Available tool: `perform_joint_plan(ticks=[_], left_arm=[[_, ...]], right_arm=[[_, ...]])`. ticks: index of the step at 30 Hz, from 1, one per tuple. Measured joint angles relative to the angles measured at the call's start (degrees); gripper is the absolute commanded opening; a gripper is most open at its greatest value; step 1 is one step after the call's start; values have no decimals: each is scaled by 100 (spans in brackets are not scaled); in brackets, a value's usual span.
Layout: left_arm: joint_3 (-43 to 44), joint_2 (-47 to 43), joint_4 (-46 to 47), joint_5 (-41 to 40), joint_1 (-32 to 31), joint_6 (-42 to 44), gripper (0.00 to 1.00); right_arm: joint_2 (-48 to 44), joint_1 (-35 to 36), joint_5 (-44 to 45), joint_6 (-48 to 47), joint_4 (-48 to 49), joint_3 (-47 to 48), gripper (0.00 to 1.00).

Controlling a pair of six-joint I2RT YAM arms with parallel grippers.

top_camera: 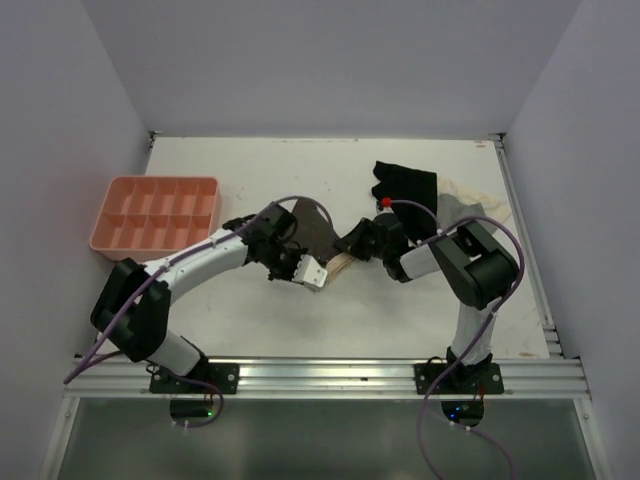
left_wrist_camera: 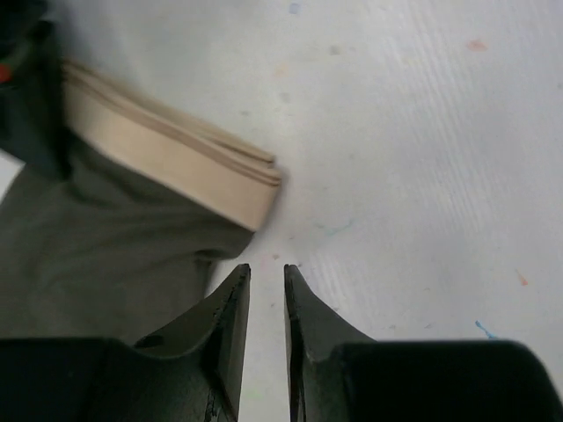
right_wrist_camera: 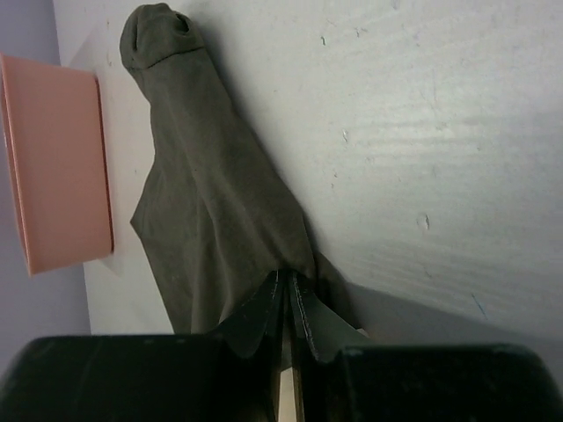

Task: Roll the underwear
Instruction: Fold the underwear

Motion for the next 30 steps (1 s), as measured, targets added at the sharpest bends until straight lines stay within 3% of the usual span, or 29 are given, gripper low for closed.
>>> perform_joint_plan(ticks=[5,8,10,15,18,20,22,27,28,30], left_arm=[[675,-474,96,503,772,-1624,28],[931,-411,474,837,1119,-2789,9],[1182,-109,634,1040,1237,-3491,1],[1381,568,1585,1023,1440,-5038,5],[1189,470,2192,896,1587,-5554,9],[1106,363,2559,769,1646,-5816,1],[1113,334,2839,612,1648,-6030,0],[1709,874,2682,1008,1718,-6100,0],[1683,920,2682,1169,1759,-6083,23],[1333,758,2885,1270,1816,-6072,50]], right_arm=[[273,-50,-426,-463,-72,389,10],[468,-66,-774,-737,-142,669,10],[542,-66,-1008,-903,-184,791,16],[275,-66,-1257,-1244,-457,750,35],[-326,-61,-1261,-1375,-879,592,43],[-933,-61,-1163,-1464,-1257,555,46],[-1547,-61,-986,-1561,-1552,564,46],[-2457,-61,-549,-1512,-2133,520,50],[-2516,-59,-472,-1456,-2157,435,51],[-2597,-48,-291,-1403,-2208,138,52]])
